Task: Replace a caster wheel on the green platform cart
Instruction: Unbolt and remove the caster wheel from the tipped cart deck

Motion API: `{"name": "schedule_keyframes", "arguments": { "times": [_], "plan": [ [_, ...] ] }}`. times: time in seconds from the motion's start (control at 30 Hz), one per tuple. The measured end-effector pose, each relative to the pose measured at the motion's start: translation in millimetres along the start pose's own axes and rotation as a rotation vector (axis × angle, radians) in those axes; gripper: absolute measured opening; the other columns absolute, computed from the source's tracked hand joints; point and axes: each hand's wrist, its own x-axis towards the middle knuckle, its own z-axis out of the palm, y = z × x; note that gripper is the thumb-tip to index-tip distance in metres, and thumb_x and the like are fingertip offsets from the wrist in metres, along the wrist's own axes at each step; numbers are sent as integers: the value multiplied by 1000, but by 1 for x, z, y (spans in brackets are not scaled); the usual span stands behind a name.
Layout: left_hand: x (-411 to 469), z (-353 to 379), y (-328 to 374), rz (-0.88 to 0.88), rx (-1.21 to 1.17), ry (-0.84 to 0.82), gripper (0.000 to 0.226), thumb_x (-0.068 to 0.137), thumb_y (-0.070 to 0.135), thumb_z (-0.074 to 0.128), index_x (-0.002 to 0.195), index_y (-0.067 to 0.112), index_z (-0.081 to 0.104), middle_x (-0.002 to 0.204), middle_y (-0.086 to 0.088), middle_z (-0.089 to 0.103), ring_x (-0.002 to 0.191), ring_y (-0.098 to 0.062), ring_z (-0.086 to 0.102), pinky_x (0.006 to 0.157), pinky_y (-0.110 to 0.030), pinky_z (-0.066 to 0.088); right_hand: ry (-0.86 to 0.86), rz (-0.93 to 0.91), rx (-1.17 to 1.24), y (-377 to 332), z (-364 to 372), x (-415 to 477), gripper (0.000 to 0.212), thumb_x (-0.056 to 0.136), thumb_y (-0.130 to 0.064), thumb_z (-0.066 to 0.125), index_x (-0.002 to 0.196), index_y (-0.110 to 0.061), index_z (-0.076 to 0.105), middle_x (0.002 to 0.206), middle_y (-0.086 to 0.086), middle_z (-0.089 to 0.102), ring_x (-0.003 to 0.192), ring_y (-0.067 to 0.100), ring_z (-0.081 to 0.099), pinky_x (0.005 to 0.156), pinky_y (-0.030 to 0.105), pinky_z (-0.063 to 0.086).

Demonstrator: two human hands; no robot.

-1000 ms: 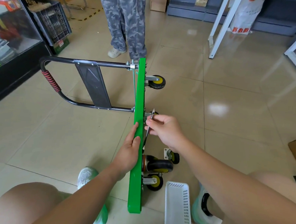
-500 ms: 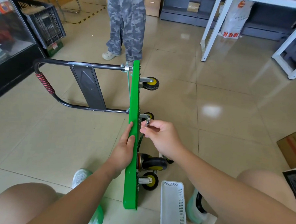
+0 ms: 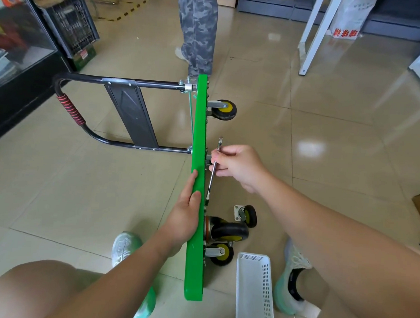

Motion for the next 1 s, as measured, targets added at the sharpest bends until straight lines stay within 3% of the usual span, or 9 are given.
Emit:
{"name": "schedule_keyframes", "arguments": {
  "times": [0.1, 0.2, 0.3, 0.4, 0.43, 0.57, 0.67, 0.83, 1.0],
  "plan": [
    [0, 0, 0, 6, -3, -2, 52, 113, 24, 27, 160, 47, 20, 126, 27, 51, 67, 31, 48, 65, 5, 35, -28, 53, 17, 4, 2, 11, 12, 95, -12, 69, 104, -6, 69, 93, 10, 74, 78, 21, 76, 70, 30, 62],
    [0, 0, 0, 15, -1, -10, 52, 113, 25, 28, 160, 47, 19, 137, 26, 46, 75, 37, 45, 68, 8, 32, -76, 95, 24, 7, 2, 19, 22, 95, -13, 68, 112, 0, 67, 93, 10, 73, 77, 20, 75, 69, 29, 62],
    [0, 0, 0, 12, -4, -4, 51, 113, 24, 28, 158, 47, 19, 125, 37, 44, 74, 35, 45, 68, 8, 32, -117, 132, 33, 12, 3, 25, 27, 96, -12, 67, 118, 2, 65, 97, 12, 72, 82, 22, 73, 74, 30, 63],
    [1, 0, -4, 15, -10, 8, 51, 113, 27, 28, 157, 51, 18, 156, 24, 36, 120, 22, 41, 87, 9, 22, -129, 163, 49, 19, 3, 30, 32, 95, -11, 67, 124, 4, 63, 110, 17, 72, 96, 30, 72, 83, 36, 62],
    [1, 0, -5, 15, -12, 8, 52, 113, 27, 28, 157, 53, 17, 161, 21, 32, 125, 19, 39, 89, 8, 22, -131, 171, 53, 21, 3, 32, 33, 95, -12, 67, 124, 5, 63, 113, 18, 71, 101, 33, 72, 87, 40, 61],
    [-2, 1, -6, 7, 1, -10, 52, 113, 28, 27, 158, 53, 15, 141, 33, 42, 87, 38, 43, 75, 9, 29, -154, 192, 54, 32, 1, 30, 31, 95, -10, 67, 120, 7, 64, 113, 20, 72, 98, 33, 73, 90, 44, 60],
    [-5, 1, -5, 14, -2, -11, 53, 113, 29, 27, 158, 55, 15, 152, 27, 36, 118, 28, 42, 89, 5, 25, -139, 186, 55, 37, 3, 26, 30, 94, -10, 68, 118, 8, 65, 114, 23, 72, 102, 38, 72, 92, 47, 59],
    [-6, 2, -2, 19, 13, 2, 53, 114, 25, 27, 160, 48, 17, 137, 24, 41, 70, 38, 43, 64, 8, 31, -123, 175, 61, 34, 5, 22, 23, 95, -8, 67, 113, 6, 66, 112, 24, 72, 102, 38, 72, 93, 49, 58],
    [-8, 0, -2, 27, 36, -1, 52, 114, 28, 26, 160, 49, 16, 149, 18, 37, 79, 41, 42, 67, 10, 30, -77, 126, 39, 28, 5, 10, 22, 94, -10, 69, 112, 2, 68, 106, 18, 74, 97, 31, 74, 90, 46, 60]
  ]
}}
